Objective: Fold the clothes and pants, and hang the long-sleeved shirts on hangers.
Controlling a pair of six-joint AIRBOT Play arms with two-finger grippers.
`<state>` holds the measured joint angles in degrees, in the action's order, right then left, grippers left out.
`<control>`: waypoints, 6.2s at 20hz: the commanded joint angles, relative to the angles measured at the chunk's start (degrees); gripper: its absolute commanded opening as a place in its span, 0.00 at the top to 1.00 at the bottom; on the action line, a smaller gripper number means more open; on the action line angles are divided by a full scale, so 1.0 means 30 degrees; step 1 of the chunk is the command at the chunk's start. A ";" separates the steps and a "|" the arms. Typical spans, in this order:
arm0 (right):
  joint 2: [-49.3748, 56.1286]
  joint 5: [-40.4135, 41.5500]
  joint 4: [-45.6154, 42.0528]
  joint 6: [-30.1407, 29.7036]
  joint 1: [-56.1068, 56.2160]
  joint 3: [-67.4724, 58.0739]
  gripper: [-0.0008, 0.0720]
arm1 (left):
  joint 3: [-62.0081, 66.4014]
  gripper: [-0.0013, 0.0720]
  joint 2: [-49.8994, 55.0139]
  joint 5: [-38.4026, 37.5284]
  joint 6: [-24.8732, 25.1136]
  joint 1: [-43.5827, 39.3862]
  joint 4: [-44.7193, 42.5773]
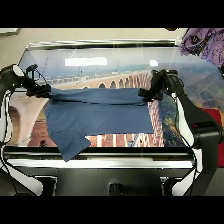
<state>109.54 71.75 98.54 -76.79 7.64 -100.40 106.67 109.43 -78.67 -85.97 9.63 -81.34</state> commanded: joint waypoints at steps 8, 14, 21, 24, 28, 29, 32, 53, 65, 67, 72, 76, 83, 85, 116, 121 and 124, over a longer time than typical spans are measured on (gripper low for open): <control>-0.1974 0.2783 -0.6499 -0.1217 -0.0459 0.0066 0.55 | -0.0029 0.30 -0.1763 -0.1749 -0.0678 0.1399 0.1231; -0.5792 0.1617 0.1996 -0.5391 -0.5253 0.5683 0.47 | -1.2604 0.29 -0.9296 -0.0073 -0.0321 0.4940 0.4503; -0.6666 0.1056 0.6914 -0.8021 -0.6266 0.9755 0.47 | -2.4392 0.28 -1.5846 0.1632 -0.0335 0.5406 0.7242; -0.6674 0.1049 0.6980 -0.8189 -0.6266 0.9785 0.47 | -2.5828 0.29 -1.5985 0.2127 -0.0328 0.5406 0.7934; -0.6674 0.1071 0.7038 -0.8182 -0.6266 0.9785 0.47 | -2.6695 0.29 -1.5977 0.2317 -0.0335 0.5406 0.8357; -0.6674 0.1064 0.7104 -0.8182 -0.6266 0.9785 0.47 | -2.6957 0.29 -1.5977 0.2477 -0.0342 0.5406 0.8561; -0.6674 0.1100 0.7155 -0.8145 -0.6266 0.9785 0.47 | -2.7860 0.29 -1.5970 0.3665 -0.0335 0.5406 0.9879; -0.6666 -0.0459 0.9573 -0.8189 -0.6266 1.5803 0.58 | -2.8093 0.96 -1.5446 0.4881 0.0466 0.3905 1.1570; -1.3100 0.2069 0.6841 -0.3140 -0.6266 1.5795 0.95 | -2.1944 0.96 -2.0269 -0.1384 -0.1719 0.3905 0.5646; -1.4520 0.2958 0.6375 -0.2317 -0.6266 1.5795 0.95 | -2.1944 0.96 -2.1908 -0.3067 -0.1880 0.3898 0.5442; -1.5737 0.2047 0.7249 -0.2193 -0.6266 1.5489 0.95 | -2.1631 0.96 -2.2884 -0.2390 -0.2186 0.3789 0.5625; -1.4265 -0.1574 0.8225 -0.3752 -0.5100 1.4608 0.95 | -2.0152 0.96 -1.9511 0.0634 -0.1268 0.2317 0.5807; -0.8983 -0.5617 0.7446 -0.3271 -0.3490 1.1788 0.95 | -1.3835 0.96 -1.0666 0.3104 0.0714 0.1872 0.6849; -0.7927 -0.6535 0.8298 -0.3570 -0.3490 1.1489 0.95 | -1.1868 0.96 -0.8349 0.3279 0.1071 0.1880 0.6980; -0.1902 -0.3905 1.2422 -0.7249 -0.3818 0.8983 0.64 | -0.4801 0.36 -0.6302 0.3016 -0.1807 0.0656 0.2448; -0.4102 -0.2987 1.0622 -0.5989 -0.3687 0.8517 0.95 | -0.4976 0.97 -0.5901 0.3038 -0.2849 -0.1421 0.3286; -0.5974 -0.0197 0.6273 -0.3330 -0.3687 0.6798 0.95 | -0.5654 0.96 -0.4932 0.3920 -0.3155 -0.3985 0.5486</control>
<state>96.12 64.88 127.96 -93.65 -3.66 -76.47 90.94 92.68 -68.62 -93.62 3.31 -69.91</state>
